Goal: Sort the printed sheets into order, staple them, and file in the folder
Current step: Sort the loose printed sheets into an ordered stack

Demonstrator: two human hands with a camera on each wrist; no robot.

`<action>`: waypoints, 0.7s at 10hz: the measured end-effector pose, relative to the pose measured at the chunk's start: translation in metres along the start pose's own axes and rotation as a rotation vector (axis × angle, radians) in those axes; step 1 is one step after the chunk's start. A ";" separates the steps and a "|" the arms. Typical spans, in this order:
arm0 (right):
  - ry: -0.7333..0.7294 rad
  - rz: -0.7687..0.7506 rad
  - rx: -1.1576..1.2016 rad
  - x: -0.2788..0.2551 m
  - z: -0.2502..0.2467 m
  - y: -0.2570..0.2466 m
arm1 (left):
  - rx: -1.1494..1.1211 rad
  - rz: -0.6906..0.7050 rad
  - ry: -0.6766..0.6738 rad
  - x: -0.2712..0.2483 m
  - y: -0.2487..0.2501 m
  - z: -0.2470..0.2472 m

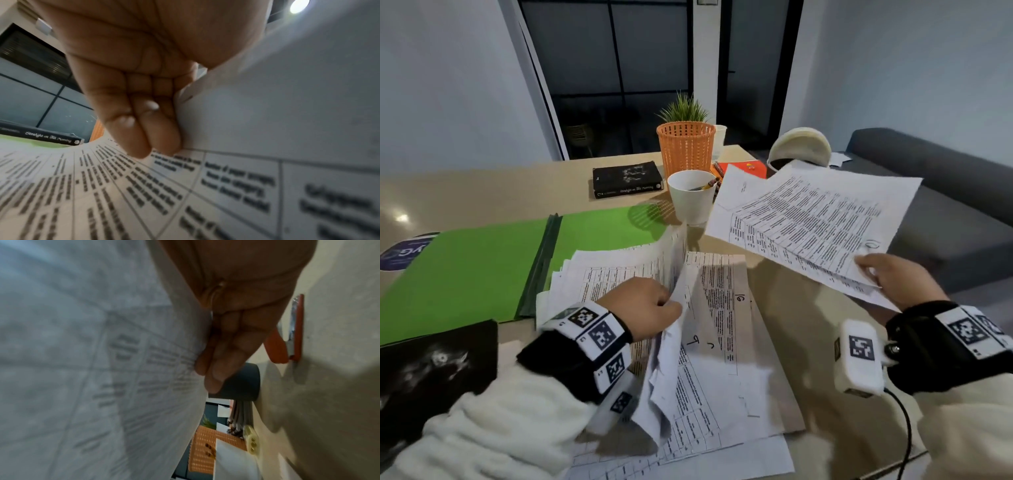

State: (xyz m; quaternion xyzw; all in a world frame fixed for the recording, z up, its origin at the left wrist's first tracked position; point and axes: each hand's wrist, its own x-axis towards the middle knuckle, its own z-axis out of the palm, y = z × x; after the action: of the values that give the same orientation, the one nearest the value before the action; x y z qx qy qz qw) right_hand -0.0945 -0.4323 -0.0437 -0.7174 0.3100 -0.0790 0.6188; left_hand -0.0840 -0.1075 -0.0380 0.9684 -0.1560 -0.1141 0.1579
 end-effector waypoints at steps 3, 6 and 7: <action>-0.051 0.116 0.119 0.011 0.007 0.007 | 0.011 0.015 -0.073 0.005 0.001 0.008; -0.001 -0.073 0.190 -0.011 0.006 0.001 | -0.011 0.058 -0.181 0.003 -0.004 0.010; 0.015 -0.079 0.140 -0.015 0.003 0.002 | 0.027 0.066 -0.245 0.000 -0.002 0.011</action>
State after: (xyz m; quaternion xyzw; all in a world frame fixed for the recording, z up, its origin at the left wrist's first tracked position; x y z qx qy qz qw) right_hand -0.1058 -0.4217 -0.0420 -0.6833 0.2799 -0.1302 0.6617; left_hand -0.0860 -0.1088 -0.0485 0.9435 -0.2077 -0.2243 0.1281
